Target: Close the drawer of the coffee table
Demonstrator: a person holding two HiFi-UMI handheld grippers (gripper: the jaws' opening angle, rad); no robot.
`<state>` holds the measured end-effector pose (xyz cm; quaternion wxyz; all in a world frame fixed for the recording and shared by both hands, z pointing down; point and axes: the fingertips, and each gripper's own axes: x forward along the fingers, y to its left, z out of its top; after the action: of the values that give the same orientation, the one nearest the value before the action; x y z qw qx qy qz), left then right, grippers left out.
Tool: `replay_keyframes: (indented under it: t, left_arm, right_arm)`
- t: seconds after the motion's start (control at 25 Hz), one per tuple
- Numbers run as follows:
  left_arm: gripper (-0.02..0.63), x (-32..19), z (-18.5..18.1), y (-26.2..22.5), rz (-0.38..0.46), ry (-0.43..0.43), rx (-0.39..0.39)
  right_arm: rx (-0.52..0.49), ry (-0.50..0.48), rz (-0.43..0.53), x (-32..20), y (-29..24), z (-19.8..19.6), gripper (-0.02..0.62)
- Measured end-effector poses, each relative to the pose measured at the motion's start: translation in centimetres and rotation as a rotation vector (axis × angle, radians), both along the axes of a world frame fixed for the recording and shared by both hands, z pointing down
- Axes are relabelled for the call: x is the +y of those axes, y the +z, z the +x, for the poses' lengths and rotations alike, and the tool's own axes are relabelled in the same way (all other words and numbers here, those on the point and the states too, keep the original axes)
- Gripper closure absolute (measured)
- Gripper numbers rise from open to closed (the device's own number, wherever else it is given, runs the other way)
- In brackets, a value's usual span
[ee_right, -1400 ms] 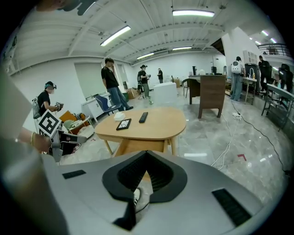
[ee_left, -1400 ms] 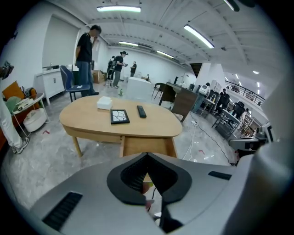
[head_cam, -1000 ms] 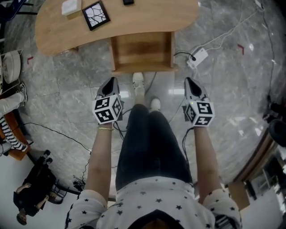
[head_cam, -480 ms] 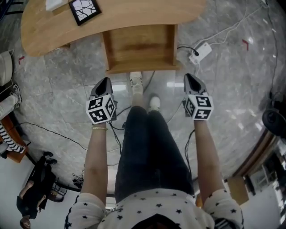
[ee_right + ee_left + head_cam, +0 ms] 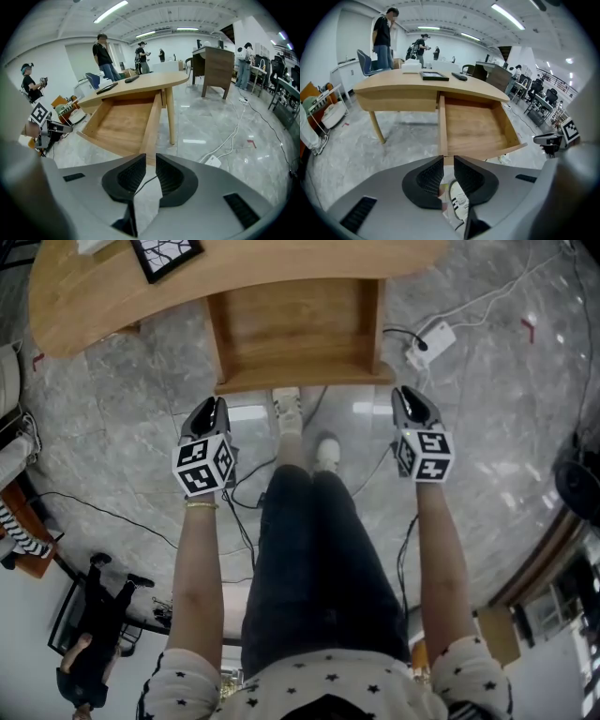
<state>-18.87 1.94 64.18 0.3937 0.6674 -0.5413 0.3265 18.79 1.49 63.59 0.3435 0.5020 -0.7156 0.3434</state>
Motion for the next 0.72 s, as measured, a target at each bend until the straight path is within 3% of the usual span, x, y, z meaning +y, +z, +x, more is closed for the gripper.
replay_keyframes:
  t: [0.32,0.44,0.72]
  left_arm:
    - [0.406,0.6,0.2,3.0,-0.048,0.132,-0.025]
    - [0.373,0.8,0.3,4.1,-0.069,0.162,-0.042]
    - [0.32,0.6,0.7,6.1,-0.083,0.234,-0.062]
  right_arm:
    - [0.009,-0.087,-0.023,-0.1,2.5,-0.5,0.434]
    - [0.022,-0.146,-0.038,0.0,3.4,-0.8,0.377]
    - [0.061,-0.222,-0.067,0.0,5.8,-0.6,0.32]
